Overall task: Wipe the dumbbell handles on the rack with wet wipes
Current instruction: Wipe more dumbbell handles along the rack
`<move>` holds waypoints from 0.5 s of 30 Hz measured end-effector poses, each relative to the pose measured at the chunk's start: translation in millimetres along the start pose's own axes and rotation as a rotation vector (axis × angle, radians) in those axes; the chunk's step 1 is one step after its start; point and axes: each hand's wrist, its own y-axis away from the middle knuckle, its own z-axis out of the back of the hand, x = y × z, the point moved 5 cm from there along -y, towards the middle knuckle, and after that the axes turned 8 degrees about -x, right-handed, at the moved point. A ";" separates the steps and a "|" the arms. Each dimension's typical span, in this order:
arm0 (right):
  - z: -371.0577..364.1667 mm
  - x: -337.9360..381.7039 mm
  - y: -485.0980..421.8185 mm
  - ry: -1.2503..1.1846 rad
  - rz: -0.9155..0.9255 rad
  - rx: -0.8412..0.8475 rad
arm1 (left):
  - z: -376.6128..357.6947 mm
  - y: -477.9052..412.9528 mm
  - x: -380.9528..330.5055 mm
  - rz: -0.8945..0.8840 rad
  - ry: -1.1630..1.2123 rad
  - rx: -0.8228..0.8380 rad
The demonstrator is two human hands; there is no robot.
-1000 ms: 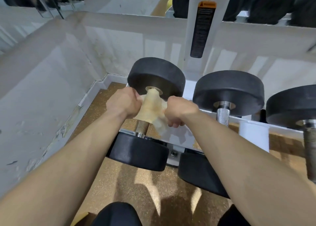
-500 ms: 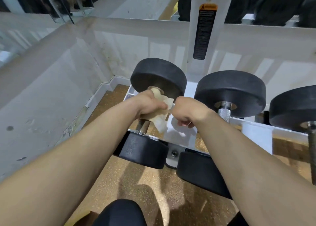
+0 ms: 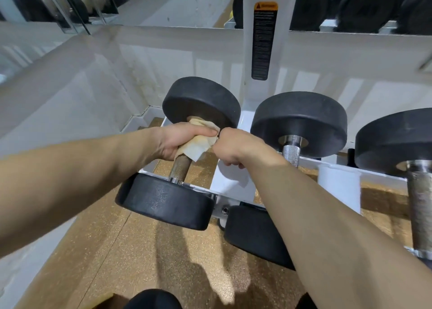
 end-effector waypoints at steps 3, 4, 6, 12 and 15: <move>1.5 -0.9 -0.2 0.033 0.003 -0.014 | -2.5 4.2 3.3 0.021 -0.037 0.006; 2.1 -1.9 -0.7 0.045 0.002 -0.020 | -1.2 6.1 6.4 0.028 -0.092 -0.019; 4.2 -1.6 0.8 0.057 -0.004 -0.022 | 4.6 16.1 17.4 0.058 -0.277 -0.078; 8.5 3.6 10.5 0.047 -0.026 0.017 | 6.1 29.1 28.9 0.110 -0.439 -0.154; 5.8 8.9 8.6 0.069 -0.016 0.022 | 2.2 15.4 19.3 0.044 -0.325 -0.223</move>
